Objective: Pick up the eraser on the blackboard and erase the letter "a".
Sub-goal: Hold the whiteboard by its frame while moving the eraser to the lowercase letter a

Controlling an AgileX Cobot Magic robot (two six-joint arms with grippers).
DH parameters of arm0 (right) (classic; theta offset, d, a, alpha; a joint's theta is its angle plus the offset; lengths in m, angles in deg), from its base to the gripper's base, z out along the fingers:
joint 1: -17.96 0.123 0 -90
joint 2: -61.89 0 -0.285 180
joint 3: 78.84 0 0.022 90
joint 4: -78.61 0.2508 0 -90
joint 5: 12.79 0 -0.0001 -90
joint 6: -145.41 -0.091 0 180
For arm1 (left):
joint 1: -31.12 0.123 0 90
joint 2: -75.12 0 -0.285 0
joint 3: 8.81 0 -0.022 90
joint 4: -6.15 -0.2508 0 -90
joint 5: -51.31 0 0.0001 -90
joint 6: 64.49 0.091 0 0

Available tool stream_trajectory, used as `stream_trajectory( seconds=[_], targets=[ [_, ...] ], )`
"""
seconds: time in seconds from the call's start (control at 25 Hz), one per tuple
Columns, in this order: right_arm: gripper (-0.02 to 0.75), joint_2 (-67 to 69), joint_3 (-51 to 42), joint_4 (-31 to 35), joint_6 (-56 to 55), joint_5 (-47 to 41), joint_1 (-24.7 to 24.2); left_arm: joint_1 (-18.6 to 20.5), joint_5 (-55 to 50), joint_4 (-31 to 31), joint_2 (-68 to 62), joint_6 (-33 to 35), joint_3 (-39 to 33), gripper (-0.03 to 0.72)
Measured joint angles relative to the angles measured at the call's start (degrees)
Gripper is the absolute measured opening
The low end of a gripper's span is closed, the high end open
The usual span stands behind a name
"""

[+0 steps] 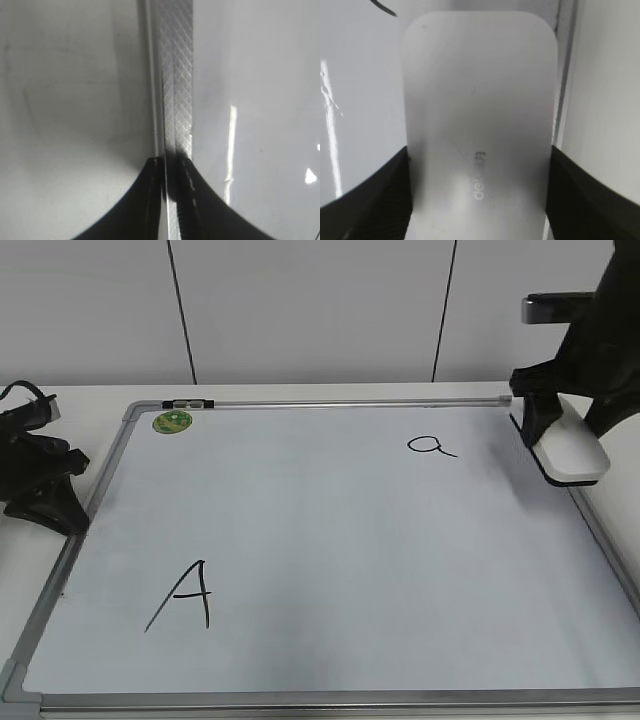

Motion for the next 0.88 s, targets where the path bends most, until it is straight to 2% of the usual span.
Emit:
stream_trajectory(
  seconds=[0.36, 0.56, 0.88],
  targets=[
    [0.526, 16.0, 19.1, 0.6, 1.1, -2.1, 4.4, 0.0, 0.0, -0.2, 0.0, 0.0, 0.0, 0.060],
    [0.526, 24.4, 30.0, 0.9, 1.3, -2.1, 4.8, 0.0, -0.1, -0.3, 0.0, 0.0, 0.0, 0.060],
    [0.526, 27.4, 33.5, 1.0, 1.3, -3.4, 4.8, 0.0, -0.1, -0.3, 0.0, 0.0, 0.0, 0.060]
  ],
)
